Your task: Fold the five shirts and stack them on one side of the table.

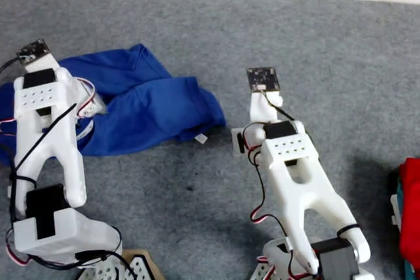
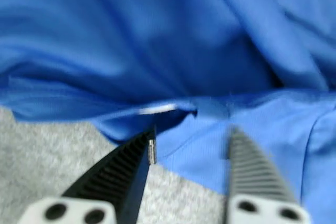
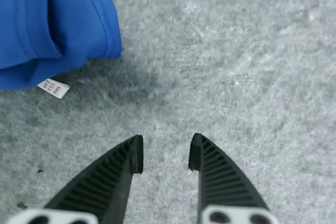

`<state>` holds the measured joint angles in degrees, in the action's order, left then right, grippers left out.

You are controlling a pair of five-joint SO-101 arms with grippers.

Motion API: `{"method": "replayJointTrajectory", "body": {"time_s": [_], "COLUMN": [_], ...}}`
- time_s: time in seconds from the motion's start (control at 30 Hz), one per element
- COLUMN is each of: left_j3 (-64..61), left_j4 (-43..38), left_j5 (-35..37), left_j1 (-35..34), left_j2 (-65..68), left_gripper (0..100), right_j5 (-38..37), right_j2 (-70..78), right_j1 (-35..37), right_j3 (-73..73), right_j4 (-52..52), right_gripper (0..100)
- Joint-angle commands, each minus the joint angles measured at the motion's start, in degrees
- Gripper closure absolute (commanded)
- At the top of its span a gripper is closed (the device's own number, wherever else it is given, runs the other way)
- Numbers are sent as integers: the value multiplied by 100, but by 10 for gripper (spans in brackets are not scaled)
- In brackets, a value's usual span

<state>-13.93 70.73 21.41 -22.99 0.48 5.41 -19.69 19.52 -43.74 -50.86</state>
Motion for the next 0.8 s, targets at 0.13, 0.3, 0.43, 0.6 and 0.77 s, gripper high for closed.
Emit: {"method": "replayJointTrajectory", "body": {"time_s": [0.13, 0.3, 0.43, 0.6, 0.77], "left_j3": [-4, 57, 57, 57, 31], "left_j4": [-334, -334, -703, -844, -826], "left_j5": [-70, -35, -35, -26, -18], "left_j1": [-66, -40, -31, 110, 391], "left_j2": [-207, 171, 620, 919, 910], "left_gripper": [835, 771, 768, 769, 771], "right_j5": [26, 18, 18, 18, 18], "right_j2": [-75, -92, -92, -92, -84], "right_j1": [4, 4, 4, 4, 4], "right_j3": [22, 22, 22, 22, 22], "right_j4": [101, 92, 92, 92, 92], "right_gripper": [840, 840, 840, 840, 840]}}
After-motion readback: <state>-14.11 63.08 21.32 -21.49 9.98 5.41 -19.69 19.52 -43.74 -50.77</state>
